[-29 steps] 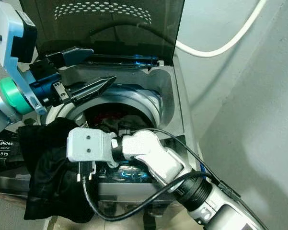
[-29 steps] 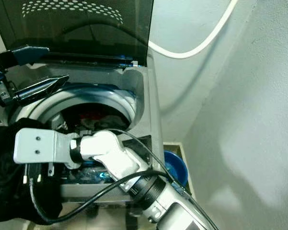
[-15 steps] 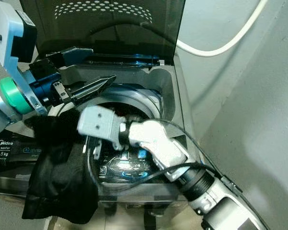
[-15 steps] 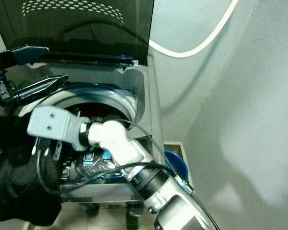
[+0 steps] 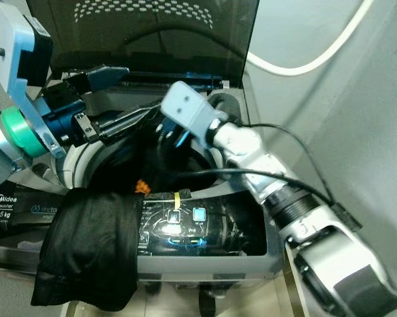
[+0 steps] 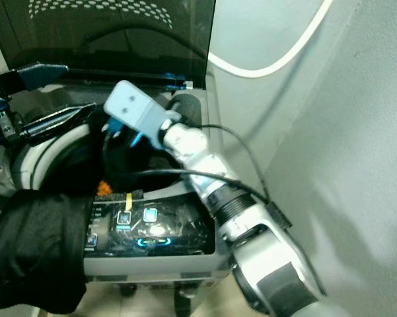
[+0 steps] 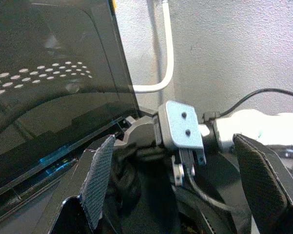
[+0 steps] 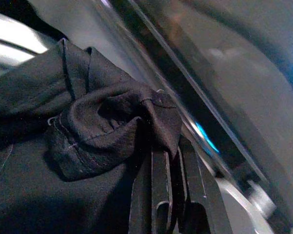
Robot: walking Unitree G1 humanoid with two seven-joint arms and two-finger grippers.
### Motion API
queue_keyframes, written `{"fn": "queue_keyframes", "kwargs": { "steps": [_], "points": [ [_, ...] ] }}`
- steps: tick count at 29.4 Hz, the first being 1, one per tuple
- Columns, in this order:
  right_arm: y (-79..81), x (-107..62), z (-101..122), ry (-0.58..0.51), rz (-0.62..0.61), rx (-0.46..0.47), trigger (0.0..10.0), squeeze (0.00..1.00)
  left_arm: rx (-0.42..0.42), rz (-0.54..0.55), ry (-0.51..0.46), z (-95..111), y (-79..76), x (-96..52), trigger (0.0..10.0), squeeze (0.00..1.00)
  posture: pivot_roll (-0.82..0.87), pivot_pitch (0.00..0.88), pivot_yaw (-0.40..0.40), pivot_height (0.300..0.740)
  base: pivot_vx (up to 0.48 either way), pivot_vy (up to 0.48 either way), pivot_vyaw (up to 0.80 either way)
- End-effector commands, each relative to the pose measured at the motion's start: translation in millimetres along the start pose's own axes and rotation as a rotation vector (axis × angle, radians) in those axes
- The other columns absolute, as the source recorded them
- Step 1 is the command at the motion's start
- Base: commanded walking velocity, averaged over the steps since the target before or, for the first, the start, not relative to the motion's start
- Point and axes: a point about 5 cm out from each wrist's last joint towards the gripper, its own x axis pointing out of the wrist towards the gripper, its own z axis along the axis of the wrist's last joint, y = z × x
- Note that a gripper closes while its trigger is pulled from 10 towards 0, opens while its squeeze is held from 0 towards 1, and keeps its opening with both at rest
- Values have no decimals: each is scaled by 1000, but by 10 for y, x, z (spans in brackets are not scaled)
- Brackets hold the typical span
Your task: Clothes washing
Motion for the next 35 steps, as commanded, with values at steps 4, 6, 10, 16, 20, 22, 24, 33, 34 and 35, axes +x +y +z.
{"fn": "queue_keyframes", "kwargs": {
  "steps": [4,6,10,16,20,22,24,33,34,35],
  "points": [
    [27,-37,26,-53,101,10,10000,0,5,-17,0,2,-40,-1,10000,0,111,106,35,740,0,0,0],
    [79,-86,14,-73,190,42,10000,0,5,-18,0,3,-43,-2,10000,0,111,106,35,740,0,0,0],
    [161,-282,2,-145,402,114,10000,1000,4,-20,-1,1,-57,-5,10000,0,112,102,29,740,0,0,0],
    [149,-519,166,-275,555,227,10000,1000,-8,-24,-5,-31,-76,8,10000,0,100,95,29,740,0,0,0],
    [138,-560,288,-334,561,283,10000,1000,-12,-27,-9,-40,-78,26,10000,0,97,96,32,740,0,0,0],
    [138,-560,288,-334,561,283,10000,1000,-12,-27,-9,-40,-78,26,10000,0,97,96,32,740,0,0,0],
    [171,-616,409,-392,597,312,10000,1000,-13,-28,-11,-39,-72,31,10000,0,99,99,35,740,0,0,0],
    [376,-765,517,-445,755,286,10000,1000,-12,-27,-13,-29,-64,37,10000,0,102,102,36,740,0,0,0],
    [528,-859,553,-468,853,242,10000,1000,-9,-26,-15,-22,-56,40,10000,0,102,103,38,740,0,0,0],
    [528,-859,553,-468,853,242,10000,1000,-9,-26,-15,-22,-56,40,10000,0,102,103,38,740,0,0,0]
  ]
}}
